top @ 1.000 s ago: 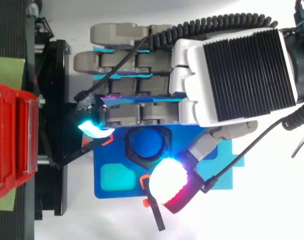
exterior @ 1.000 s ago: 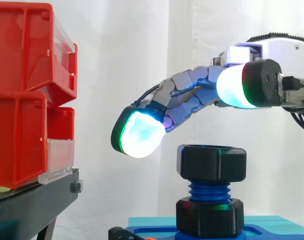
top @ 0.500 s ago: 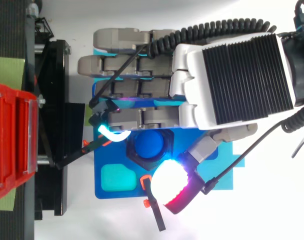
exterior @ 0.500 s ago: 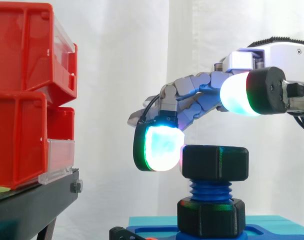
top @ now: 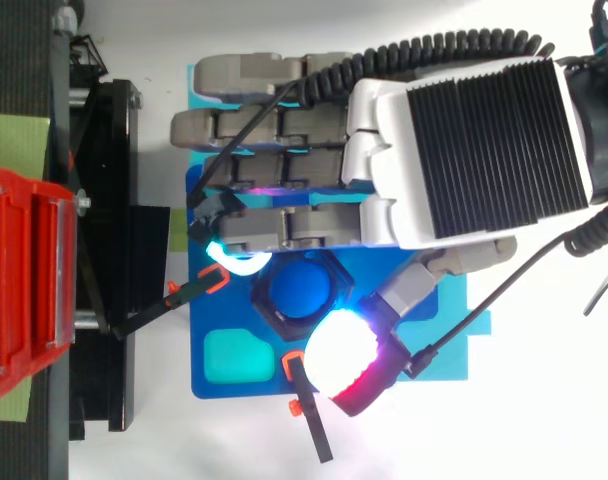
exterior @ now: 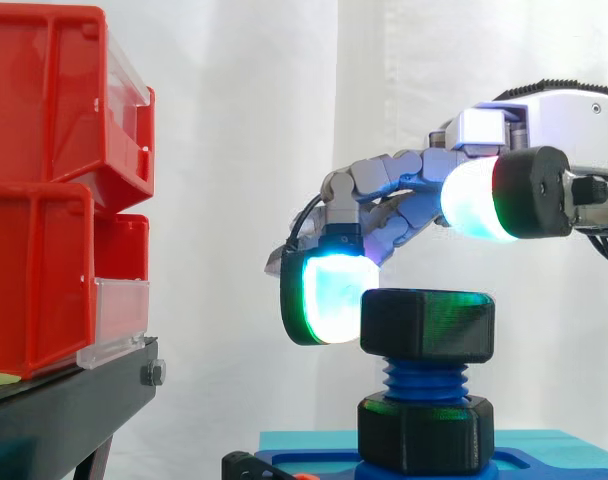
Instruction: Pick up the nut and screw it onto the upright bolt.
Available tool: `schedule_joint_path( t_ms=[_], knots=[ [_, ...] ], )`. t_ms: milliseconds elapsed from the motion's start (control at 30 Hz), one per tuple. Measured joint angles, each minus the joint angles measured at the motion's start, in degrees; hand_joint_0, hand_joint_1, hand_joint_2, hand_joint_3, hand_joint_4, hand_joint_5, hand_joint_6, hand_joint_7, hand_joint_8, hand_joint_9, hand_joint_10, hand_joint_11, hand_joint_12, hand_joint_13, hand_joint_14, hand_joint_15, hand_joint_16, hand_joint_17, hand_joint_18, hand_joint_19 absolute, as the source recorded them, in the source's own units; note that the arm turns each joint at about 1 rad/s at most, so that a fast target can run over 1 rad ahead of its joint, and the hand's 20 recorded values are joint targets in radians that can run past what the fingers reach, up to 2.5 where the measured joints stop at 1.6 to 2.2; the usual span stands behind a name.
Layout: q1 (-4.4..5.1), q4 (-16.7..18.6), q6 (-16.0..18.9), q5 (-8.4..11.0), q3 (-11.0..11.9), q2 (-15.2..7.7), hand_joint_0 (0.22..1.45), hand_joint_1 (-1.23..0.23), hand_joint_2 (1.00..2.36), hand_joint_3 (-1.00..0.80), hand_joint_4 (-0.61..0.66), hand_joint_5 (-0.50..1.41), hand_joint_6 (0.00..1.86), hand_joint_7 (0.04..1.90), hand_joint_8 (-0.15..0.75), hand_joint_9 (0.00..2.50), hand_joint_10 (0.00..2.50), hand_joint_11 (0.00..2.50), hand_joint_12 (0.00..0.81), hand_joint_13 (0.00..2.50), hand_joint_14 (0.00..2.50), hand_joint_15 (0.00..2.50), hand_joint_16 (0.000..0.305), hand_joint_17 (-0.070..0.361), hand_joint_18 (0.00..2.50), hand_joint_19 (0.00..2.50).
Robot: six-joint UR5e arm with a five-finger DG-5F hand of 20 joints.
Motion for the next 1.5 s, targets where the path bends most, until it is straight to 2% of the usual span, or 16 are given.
schedule_joint_path(
  t_ms=[367,733,967,1233,1300,1367,1500],
  knots=[
    [-1.11,0.28,-0.41,-1.1,0.06,0.0,0.54,-0.18,1.0,-0.5,0.16,0.02,0.63,1.2,0.277,0.91,0.0,0.0,0.231,0.6,0.0,0.0,0.024,0.053,0.32,0.0],
    [-2.53,0.06,-0.51,-2.78,0.06,0.0,0.55,-0.22,1.0,-0.5,0.13,0.04,0.69,1.09,0.274,1.2,0.0,0.0,0.169,0.83,0.0,0.0,0.015,0.035,0.56,0.0],
    [-3.34,-0.6,-0.51,-4.02,0.7,0.03,0.55,-0.23,1.0,-0.5,0.12,0.05,0.69,1.1,0.262,1.35,0.0,0.0,0.143,0.94,0.0,0.0,0.012,0.026,0.68,0.0],
    [-4.51,-4.04,-1.01,-5.34,2.97,0.03,0.55,-0.24,1.0,-0.5,0.12,0.06,0.69,1.13,0.247,1.42,0.0,0.0,0.132,0.98,0.0,0.0,0.011,0.024,0.72,0.01],
    [-4.81,-4.99,-1.37,-5.62,3.68,0.02,0.55,-0.23,1.0,-0.5,0.14,0.05,0.63,1.22,0.263,1.41,0.0,0.0,0.148,0.94,0.0,0.0,0.012,0.027,0.7,0.0],
    [-5.07,-5.83,-1.7,-5.86,4.38,0.04,0.54,-0.21,1.0,-0.5,0.18,0.04,0.5,1.43,0.289,1.34,0.0,0.01,0.169,0.9,0.0,0.0,0.014,0.032,0.62,0.0],
    [-5.63,-7.5,-2.38,-6.33,6.28,0.04,0.54,-0.19,1.0,-0.5,0.22,-0.01,0.5,1.27,0.293,1.24,0.0,0.02,0.196,0.85,0.0,0.0,0.018,0.04,0.56,0.0]
  ],
)
